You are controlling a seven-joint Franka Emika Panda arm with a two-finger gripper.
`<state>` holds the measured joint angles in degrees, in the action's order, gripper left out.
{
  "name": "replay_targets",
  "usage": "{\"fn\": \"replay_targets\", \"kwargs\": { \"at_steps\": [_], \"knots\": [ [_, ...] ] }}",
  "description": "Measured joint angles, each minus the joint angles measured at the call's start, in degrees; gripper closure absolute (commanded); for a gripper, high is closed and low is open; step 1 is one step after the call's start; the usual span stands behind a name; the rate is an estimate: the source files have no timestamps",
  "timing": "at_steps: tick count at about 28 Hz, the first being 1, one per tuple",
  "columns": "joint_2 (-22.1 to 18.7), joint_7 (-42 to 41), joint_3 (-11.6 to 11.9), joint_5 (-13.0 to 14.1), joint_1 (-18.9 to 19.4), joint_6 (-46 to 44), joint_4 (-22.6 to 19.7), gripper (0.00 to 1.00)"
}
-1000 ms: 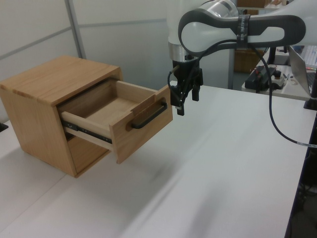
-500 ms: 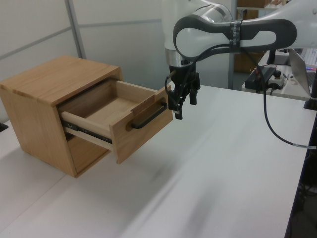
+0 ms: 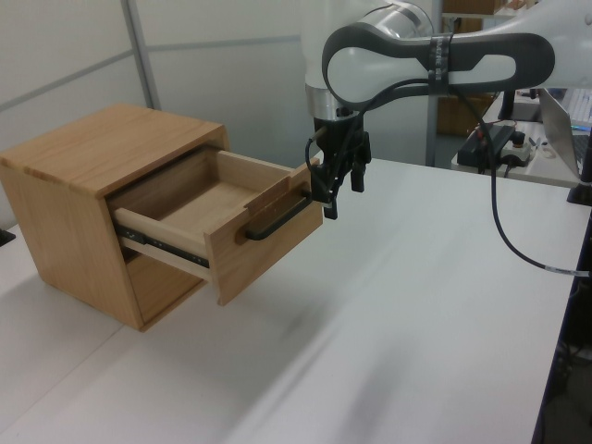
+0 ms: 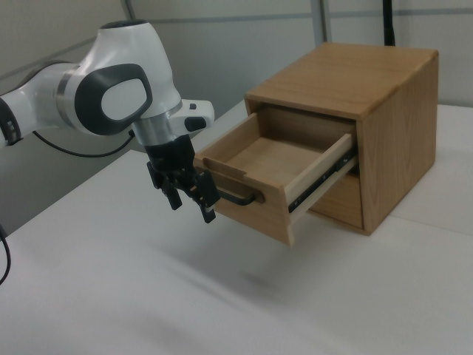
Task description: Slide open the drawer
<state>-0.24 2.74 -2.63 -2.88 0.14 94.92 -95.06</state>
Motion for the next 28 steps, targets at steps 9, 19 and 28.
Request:
{"fn": "replay_targets", "kwargs": {
  "at_steps": [9,19,28],
  "knots": [
    [0.0,0.0,-0.2,0.3,0.1,0.0,1.5,0.00],
    [0.1,-0.2,-0.5,0.5,1.3,0.0,2.2,0.00],
    [0.7,-0.2,-0.7,0.5,4.9,0.0,2.3,0.00]
  ]
}}
